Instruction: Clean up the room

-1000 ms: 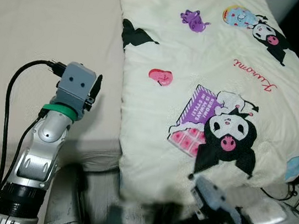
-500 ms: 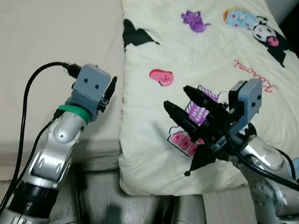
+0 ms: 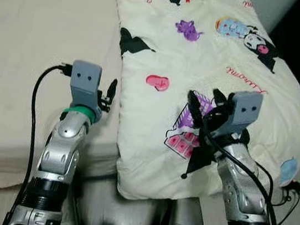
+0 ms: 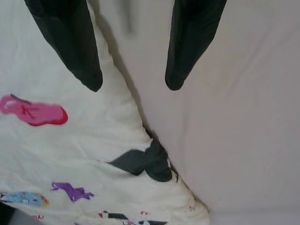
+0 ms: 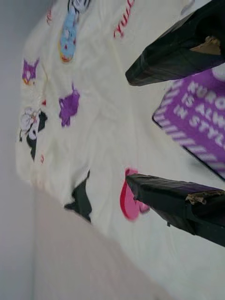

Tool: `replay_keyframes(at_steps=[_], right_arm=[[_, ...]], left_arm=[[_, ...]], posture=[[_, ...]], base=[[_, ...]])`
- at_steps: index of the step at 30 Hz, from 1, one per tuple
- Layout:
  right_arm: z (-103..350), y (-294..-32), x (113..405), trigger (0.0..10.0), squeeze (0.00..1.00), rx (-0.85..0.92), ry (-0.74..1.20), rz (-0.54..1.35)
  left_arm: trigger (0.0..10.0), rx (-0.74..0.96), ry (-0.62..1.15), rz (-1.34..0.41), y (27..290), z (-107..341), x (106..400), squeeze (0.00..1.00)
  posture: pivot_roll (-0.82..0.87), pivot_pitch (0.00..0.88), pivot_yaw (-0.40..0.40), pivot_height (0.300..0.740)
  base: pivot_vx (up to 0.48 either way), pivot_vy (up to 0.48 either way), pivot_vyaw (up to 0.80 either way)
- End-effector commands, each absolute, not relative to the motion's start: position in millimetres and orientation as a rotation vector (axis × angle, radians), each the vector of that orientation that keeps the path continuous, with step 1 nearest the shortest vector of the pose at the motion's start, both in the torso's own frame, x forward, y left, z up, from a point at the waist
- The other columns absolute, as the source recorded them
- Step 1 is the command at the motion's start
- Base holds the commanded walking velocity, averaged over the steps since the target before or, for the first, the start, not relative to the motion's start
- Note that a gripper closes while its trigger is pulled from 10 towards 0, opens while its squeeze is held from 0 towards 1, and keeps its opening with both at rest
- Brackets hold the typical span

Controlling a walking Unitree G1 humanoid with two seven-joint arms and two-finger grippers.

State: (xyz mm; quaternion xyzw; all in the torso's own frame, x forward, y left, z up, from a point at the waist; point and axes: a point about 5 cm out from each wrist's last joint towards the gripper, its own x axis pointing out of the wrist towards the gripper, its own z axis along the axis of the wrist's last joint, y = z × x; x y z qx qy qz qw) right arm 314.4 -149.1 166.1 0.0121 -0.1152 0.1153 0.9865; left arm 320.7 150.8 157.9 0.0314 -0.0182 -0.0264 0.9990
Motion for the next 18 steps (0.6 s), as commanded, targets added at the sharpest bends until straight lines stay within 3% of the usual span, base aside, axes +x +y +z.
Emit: replay_keyframes(at_steps=[1, 9, 18], right_arm=[[163.2, -154.0, 318.3, 10.0, 0.0, -0.018, -0.242, 0.208], [162.9, -156.4, 326.6, 10.0, 0.0, -0.061, -0.253, 0.211], [156.0, -155.7, 326.0, 10.0, 0.0, -0.062, -0.264, 0.192]], left_arm=[[10.0, 0.066, -0.008, -0.025, 154.6, 147.7, 318.5, 0.0], [10.0, 0.051, -0.011, 0.015, 155.7, 145.6, 316.4, 0.0], [10.0, 0.063, -0.043, -0.051, 135.5, 148.4, 319.9, 0.0]], posture=[[-0.03, 0.016, -0.062, 0.501], [-0.03, 0.012, -0.081, 0.521], [-0.05, 0.014, -0.061, 0.551]], base=[[0.0, 0.0, 0.0], [0.0, 0.0, 0.0], [0.0, 0.0, 0.0]])
